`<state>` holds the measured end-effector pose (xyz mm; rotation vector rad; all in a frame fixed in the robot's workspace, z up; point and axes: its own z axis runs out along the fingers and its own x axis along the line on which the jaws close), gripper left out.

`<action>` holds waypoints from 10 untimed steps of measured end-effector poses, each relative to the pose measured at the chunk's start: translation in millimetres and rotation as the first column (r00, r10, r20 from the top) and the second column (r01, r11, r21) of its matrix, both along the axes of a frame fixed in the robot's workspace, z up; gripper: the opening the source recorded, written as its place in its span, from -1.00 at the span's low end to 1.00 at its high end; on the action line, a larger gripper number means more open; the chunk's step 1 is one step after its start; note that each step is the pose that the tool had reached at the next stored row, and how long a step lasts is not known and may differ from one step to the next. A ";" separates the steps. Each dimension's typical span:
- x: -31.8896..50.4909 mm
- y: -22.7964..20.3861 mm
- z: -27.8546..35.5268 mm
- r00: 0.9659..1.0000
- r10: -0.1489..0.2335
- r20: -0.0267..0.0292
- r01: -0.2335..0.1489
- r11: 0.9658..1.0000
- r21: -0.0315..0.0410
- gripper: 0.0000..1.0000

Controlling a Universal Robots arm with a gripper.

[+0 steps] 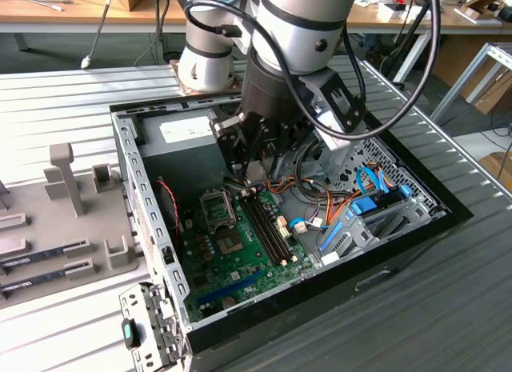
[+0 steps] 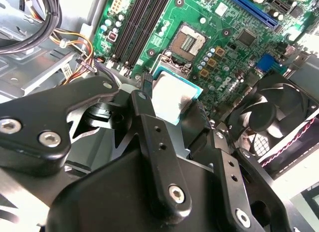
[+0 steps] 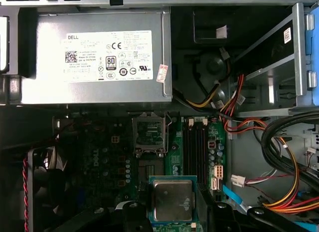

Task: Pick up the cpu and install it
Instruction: 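Pick up the cpu and move it towards the insertion slot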

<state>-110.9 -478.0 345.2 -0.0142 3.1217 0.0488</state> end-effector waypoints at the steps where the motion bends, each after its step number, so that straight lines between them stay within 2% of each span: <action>1: 0.0 -0.3 -0.1 1.000 0.000 0.000 0.000 1.000 0.000 -0.06; 10: 0.0 -3.5 -1.6 1.000 0.000 0.000 0.000 1.000 0.000 -0.06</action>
